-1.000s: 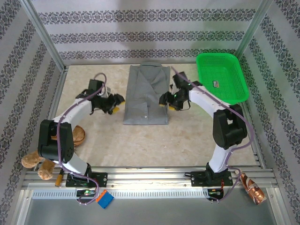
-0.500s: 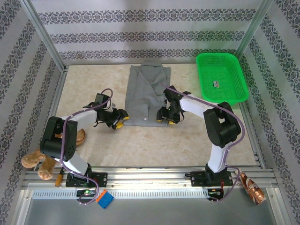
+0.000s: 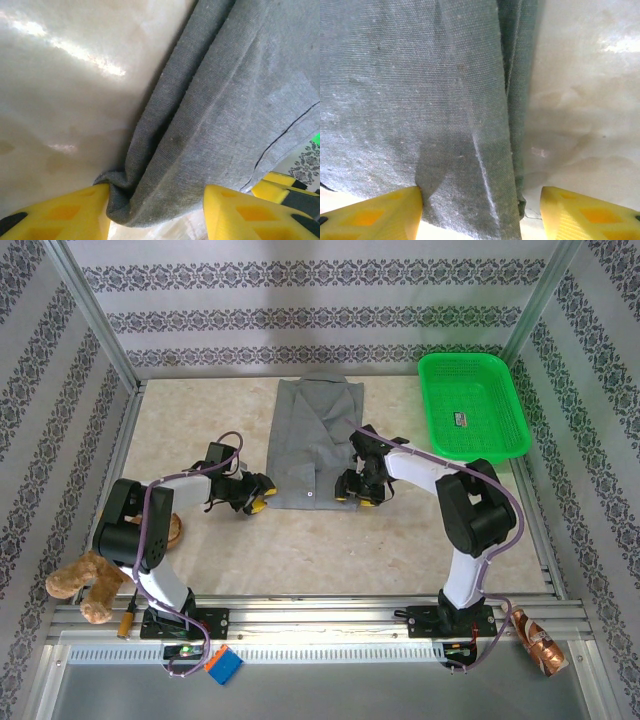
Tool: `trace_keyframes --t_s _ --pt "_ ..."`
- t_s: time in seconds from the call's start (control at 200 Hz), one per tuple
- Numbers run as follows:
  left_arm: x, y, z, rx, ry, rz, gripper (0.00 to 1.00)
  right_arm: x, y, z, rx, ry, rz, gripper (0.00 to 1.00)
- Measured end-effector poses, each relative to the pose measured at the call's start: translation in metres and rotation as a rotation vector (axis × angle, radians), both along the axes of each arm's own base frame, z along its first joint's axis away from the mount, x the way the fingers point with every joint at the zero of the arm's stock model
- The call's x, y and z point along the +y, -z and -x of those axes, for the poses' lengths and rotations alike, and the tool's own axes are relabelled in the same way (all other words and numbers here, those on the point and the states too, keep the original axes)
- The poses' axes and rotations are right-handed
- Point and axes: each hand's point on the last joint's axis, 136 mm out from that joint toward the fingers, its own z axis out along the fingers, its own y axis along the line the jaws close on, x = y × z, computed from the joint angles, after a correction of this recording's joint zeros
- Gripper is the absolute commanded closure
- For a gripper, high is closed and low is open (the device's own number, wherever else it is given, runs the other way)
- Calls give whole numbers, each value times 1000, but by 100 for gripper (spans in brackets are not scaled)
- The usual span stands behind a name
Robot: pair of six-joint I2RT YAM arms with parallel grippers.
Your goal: Fold and stack the long sleeve shirts
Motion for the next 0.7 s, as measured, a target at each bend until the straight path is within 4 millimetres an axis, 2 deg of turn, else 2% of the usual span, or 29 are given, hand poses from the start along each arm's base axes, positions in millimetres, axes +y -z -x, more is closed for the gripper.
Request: trace_keyframes --t_s 0.11,0.185,0.27,0.345,0.415,0.48,0.55,0.699 --pt "8 -2 5 11 9 -50 44 -10 -9 -2 -27 21 10 35" --pt "12 -16 -2 -16 28 -95 43 -22 -21 -10 -63 52 11 35" --pt "12 -45 -28 -100 65 -128 44 -33 -37 -28 -113 71 6 35" --pt "8 -75 -59 -203 106 -144 44 -36 -54 -51 -173 69 -4 35" --pt "5 -87 -82 -270 143 -163 46 -33 -67 -76 -234 49 -10 36" --pt "4 -84 -95 -283 180 -187 48 -27 -73 -96 -271 28 -16 37" --pt "5 -69 -103 -268 219 -214 49 -21 -70 -114 -292 7 -18 38" --pt "6 -35 -102 -203 284 -249 52 -12 -53 -133 -283 -25 -16 41"
